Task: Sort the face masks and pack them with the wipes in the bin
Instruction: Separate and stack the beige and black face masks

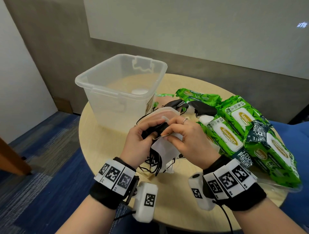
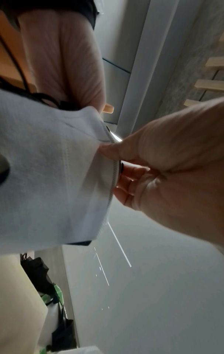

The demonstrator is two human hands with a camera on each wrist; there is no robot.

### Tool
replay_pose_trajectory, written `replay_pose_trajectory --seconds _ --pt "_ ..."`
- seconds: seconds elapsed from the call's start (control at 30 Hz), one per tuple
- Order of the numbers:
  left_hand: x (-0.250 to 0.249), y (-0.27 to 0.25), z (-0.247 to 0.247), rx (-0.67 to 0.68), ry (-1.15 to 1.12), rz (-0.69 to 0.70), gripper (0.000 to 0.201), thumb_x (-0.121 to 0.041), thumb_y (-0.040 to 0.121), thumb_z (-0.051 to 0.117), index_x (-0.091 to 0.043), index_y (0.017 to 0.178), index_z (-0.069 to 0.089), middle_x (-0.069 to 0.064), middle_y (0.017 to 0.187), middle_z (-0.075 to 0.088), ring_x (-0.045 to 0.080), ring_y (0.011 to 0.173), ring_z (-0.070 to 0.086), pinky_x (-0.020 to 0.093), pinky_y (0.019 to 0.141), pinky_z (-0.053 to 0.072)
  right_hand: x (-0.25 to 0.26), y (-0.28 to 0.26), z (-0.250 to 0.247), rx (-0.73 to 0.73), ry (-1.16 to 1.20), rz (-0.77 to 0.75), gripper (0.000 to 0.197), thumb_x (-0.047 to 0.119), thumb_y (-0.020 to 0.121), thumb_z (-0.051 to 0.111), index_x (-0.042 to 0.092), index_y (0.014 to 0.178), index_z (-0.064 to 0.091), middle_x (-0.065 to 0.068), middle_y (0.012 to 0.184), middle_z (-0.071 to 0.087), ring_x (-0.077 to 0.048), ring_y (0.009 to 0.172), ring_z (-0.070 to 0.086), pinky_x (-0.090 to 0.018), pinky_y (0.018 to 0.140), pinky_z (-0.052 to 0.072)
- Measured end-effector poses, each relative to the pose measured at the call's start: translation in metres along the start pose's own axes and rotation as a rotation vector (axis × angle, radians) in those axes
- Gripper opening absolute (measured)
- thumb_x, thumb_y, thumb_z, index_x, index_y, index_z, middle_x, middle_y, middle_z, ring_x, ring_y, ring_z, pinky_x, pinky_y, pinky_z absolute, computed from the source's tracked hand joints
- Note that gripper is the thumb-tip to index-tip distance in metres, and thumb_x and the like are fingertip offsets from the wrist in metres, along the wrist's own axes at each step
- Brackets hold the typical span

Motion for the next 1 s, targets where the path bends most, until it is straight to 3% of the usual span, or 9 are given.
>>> replay_pose_trajectory --seconds 0.13,0.27,0.33,0.43,0.5,0.6,0.7,0.8,1.0 --pt "0.004 0.0 0.0 0.008 0.024 -0.051 0.051 0.019 0.084 0.047 -0.024 0.107 0.065 -0.005 0.119 0.063 0.006 0.116 0.056 0.017 0.096 0.045 0.001 0.0 0.0 0.018 -0.009 -0.025 0.01 0.006 0.073 0.065 0.009 0.079 0.073 -0.001 0.081 0.067 -0.004 0.076 0.051 -0.002 0.072 0.034" --pt "0.005 0.0 -0.004 -0.026 -0.012 -0.089 0.047 0.013 0.078 0.048 -0.016 0.111 0.066 -0.01 0.122 0.062 0.003 0.118 0.054 0.017 0.096 0.044 0.001 -0.001 -0.006 -0.008 0.032 -0.027 0.01 0.006 0.072 0.066 0.008 0.077 0.074 0.011 0.08 0.061 -0.007 0.078 0.055 -0.005 0.072 0.038" --pt "0.005 0.001 -0.009 -0.061 -0.102 -0.112 0.043 -0.005 0.071 0.048 -0.016 0.108 0.067 -0.012 0.119 0.064 0.005 0.117 0.055 0.023 0.096 0.045 -0.001 -0.001 -0.013 -0.025 0.048 -0.019 0.009 0.005 0.071 0.066 0.008 0.075 0.073 0.013 0.078 0.06 -0.005 0.076 0.056 -0.008 0.07 0.04" --pt "0.002 0.004 -0.017 -0.11 -0.208 -0.108 0.042 -0.028 0.074 0.052 -0.01 0.109 0.068 -0.002 0.12 0.066 0.014 0.121 0.054 0.039 0.104 0.039 -0.01 -0.004 -0.024 -0.041 0.064 0.038 0.01 0.004 0.07 0.063 0.011 0.071 0.071 0.011 0.073 0.06 -0.006 0.072 0.056 -0.018 0.067 0.044" --pt "-0.002 0.005 -0.018 -0.14 -0.236 -0.11 0.033 -0.023 0.086 0.056 -0.006 0.112 0.067 0.004 0.118 0.066 0.018 0.119 0.056 0.043 0.104 0.04 -0.016 -0.006 -0.033 -0.068 0.091 0.081 0.011 0.005 0.069 0.062 0.013 0.069 0.07 0.01 0.071 0.061 -0.005 0.07 0.056 -0.016 0.065 0.043" --pt "-0.003 0.004 -0.022 -0.244 -0.174 -0.09 0.025 -0.006 0.08 0.065 -0.01 0.104 0.069 -0.002 0.111 0.068 0.008 0.111 0.06 0.027 0.098 0.046 -0.023 -0.008 -0.044 -0.097 0.145 0.133 0.011 0.006 0.069 0.062 0.015 0.068 0.068 0.01 0.072 0.061 -0.005 0.071 0.057 -0.015 0.067 0.043" --pt "-0.003 0.003 -0.021 -0.262 -0.084 -0.067 0.032 0.006 0.076 0.068 -0.019 0.095 0.07 -0.009 0.109 0.067 0.002 0.107 0.061 0.016 0.094 0.046 -0.027 -0.009 -0.049 -0.097 0.181 0.167 0.009 0.006 0.069 0.061 0.012 0.067 0.068 0.006 0.071 0.061 -0.009 0.071 0.058 -0.033 0.068 0.05" --pt "-0.006 0.002 -0.02 -0.276 -0.088 -0.056 0.029 0.006 0.078 0.066 -0.019 0.094 0.07 -0.01 0.106 0.067 -0.004 0.101 0.061 0.01 0.085 0.046 -0.03 -0.009 -0.05 -0.098 0.231 0.202 0.015 0.007 0.069 0.061 0.02 0.064 0.065 0.006 0.07 0.059 -0.016 0.071 0.058 -0.045 0.07 0.05" --pt "-0.011 0.002 -0.021 -0.309 -0.089 -0.016 0.033 0.002 0.068 0.075 -0.011 0.098 0.069 -0.017 0.1 0.068 -0.005 0.104 0.06 0.01 0.09 0.045 -0.03 -0.009 -0.048 -0.104 0.281 0.233 0.019 0.01 0.07 0.061 0.029 0.064 0.062 0.016 0.073 0.059 -0.008 0.071 0.056 -0.041 0.073 0.05"
Point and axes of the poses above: each hand's wrist, its own y-axis towards the middle knuckle, its own z-axis out of the palm, x = y × z, the point moved 4 cm from there along y, towards the middle knuckle
